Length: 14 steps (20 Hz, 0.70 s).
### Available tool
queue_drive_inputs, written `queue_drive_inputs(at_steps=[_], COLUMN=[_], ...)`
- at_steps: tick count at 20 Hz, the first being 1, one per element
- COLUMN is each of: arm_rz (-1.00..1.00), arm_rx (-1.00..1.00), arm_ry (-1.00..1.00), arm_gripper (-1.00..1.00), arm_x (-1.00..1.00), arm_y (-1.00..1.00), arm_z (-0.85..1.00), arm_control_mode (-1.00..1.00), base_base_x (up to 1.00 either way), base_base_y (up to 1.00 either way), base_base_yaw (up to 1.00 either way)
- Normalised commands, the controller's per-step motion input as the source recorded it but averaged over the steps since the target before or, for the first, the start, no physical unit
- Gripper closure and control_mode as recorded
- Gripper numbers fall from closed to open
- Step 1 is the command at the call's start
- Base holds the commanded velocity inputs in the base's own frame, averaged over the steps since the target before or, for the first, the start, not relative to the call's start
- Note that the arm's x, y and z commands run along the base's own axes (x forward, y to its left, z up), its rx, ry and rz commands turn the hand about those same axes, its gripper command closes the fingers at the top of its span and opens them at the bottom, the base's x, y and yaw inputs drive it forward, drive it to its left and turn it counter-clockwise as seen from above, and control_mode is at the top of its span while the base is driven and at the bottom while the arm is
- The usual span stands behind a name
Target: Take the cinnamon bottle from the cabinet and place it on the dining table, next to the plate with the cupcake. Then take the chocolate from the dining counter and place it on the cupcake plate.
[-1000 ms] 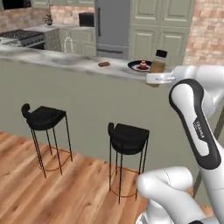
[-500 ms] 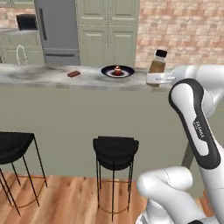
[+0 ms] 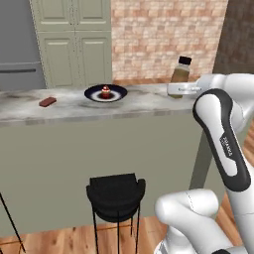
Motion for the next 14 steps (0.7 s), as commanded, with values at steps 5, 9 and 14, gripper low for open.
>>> queue_drive_inputs(at_steps=[5,9,14], arm_rz=[0.0,0.0,0.0], arm_rx=[0.0,0.0,0.0], arm_ry=[0.0,0.0,0.0], arm_gripper=[1.0,1.0,1.0], arm_x=[0.0,0.0,0.0], arm_y=[0.0,0.0,0.0], arm_z=[0.0,0.0,0.0], arm_control_mode=[1.0,1.0,1.0], base_base_x=[0.74,0.74,0.64], base_base_y=[0.08,0.08,0.03], base_base_yaw=[-0.04,0.0,0.03])
